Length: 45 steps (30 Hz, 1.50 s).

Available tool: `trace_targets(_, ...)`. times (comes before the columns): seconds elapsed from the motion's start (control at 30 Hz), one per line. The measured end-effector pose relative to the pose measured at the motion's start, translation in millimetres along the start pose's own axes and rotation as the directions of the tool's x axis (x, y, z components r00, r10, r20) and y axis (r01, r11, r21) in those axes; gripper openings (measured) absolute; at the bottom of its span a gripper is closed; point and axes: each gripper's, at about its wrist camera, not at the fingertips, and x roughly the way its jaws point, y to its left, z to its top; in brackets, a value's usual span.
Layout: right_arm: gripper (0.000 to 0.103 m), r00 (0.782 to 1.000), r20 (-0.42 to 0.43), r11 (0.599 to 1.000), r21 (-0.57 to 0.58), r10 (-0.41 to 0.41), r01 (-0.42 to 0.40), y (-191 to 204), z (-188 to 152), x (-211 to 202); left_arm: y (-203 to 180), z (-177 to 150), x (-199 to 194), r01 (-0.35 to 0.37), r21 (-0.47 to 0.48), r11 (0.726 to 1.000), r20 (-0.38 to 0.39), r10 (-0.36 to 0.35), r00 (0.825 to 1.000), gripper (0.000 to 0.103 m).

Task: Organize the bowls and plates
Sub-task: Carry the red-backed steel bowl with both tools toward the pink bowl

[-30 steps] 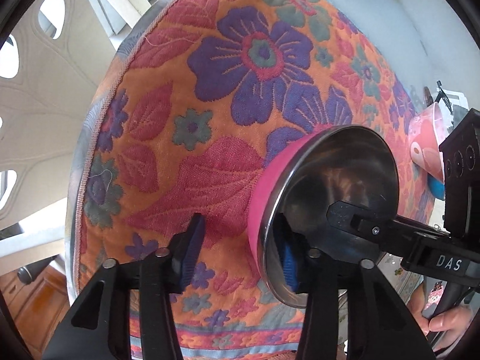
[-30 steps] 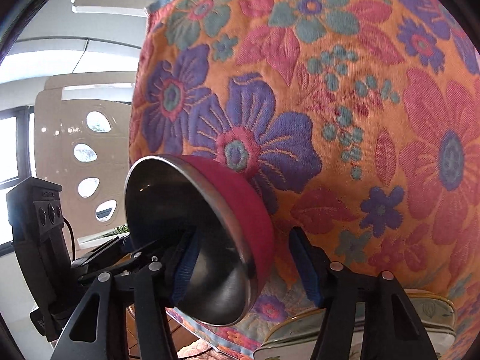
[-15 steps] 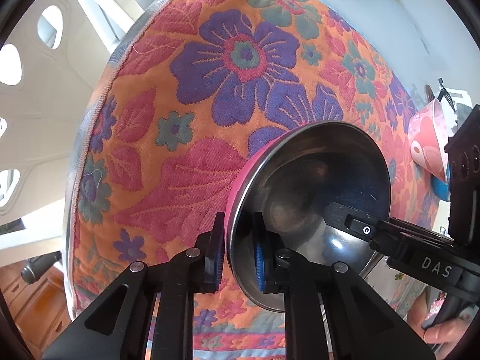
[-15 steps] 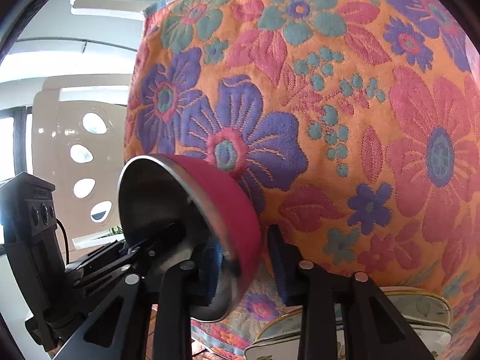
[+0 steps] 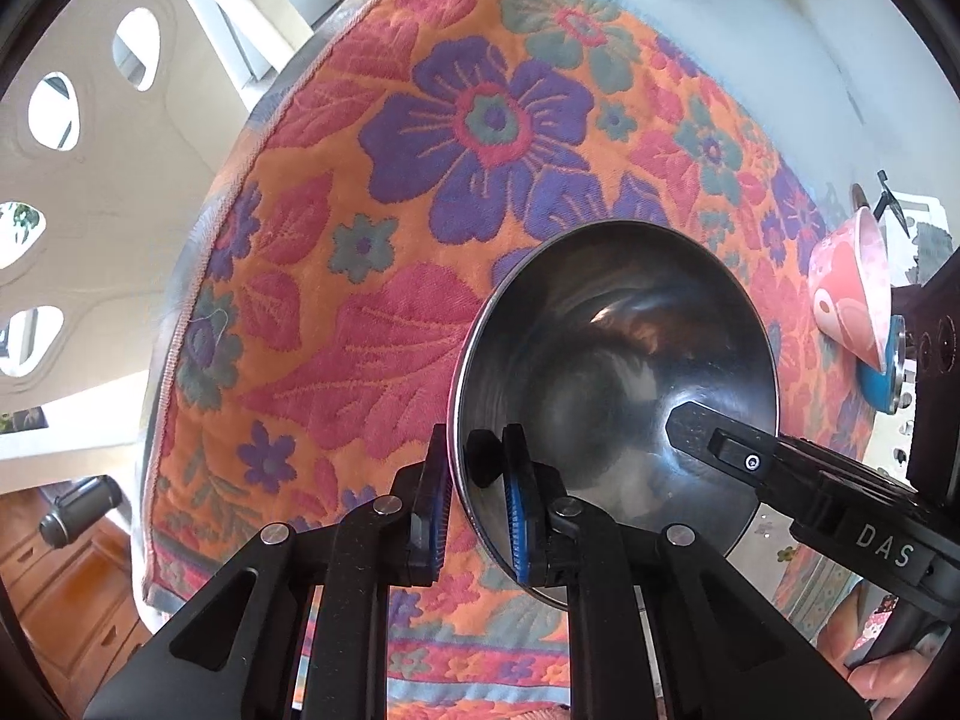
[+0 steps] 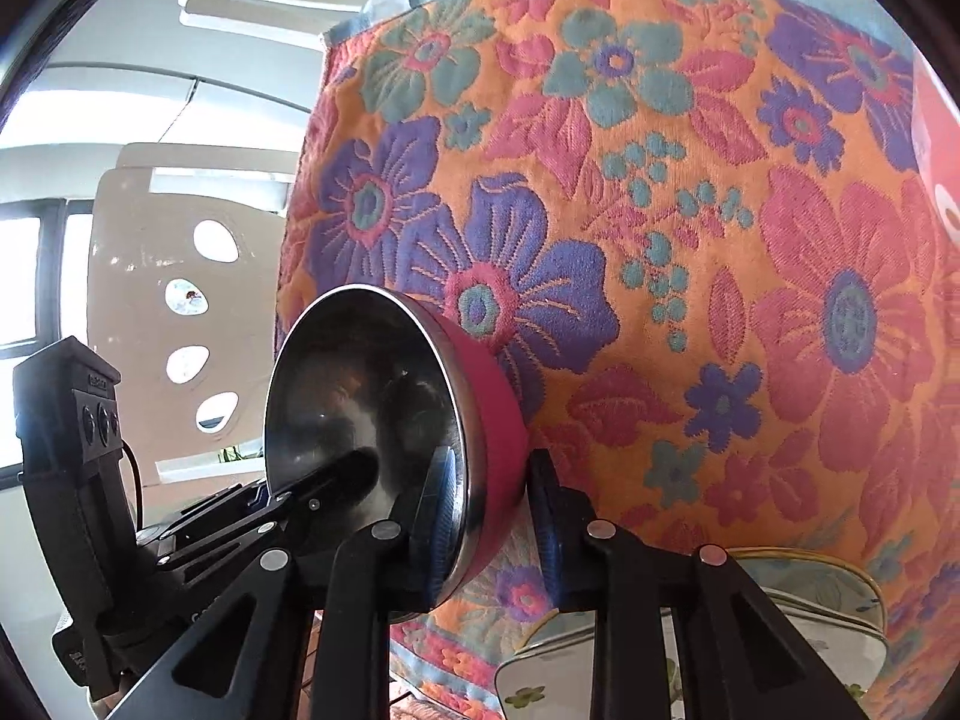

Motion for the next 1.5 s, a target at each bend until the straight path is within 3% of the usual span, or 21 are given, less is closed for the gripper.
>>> trace_targets(0.43, 0.024, 0.995, 0.092, 0.999, -0.021, 0.034, -0.033, 1, -11, -48, -23, -8, -42, 0.001, 0.045, 0.999, 0.082, -0.005, 0.997, 0.013)
trace_targets(0.8, 0.025, 0.985, 0.172, 0.998, -0.056, 0.025, -0.015, -8, -19, -104, -80, -11, -67, -0.012, 0.102, 0.995, 0.118, -0.001, 0.993, 0.014)
trace_targets(1.2, 0.025, 0.951, 0.308, 0.999, -0.052, 0.008, 0.008, -38, -8, -192, -164, 8, -103, 0.005, 0.205, 0.979, 0.205, -0.048, 0.978, 0.015)
trace_targets(1.5, 0.025, 0.921, 0.389, 1.000, -0.003, 0.015, -0.016, -76, 2, -237, -218, 21, -108, 0.006, 0.273, 0.962, 0.218, -0.068, 0.973, 0.015)
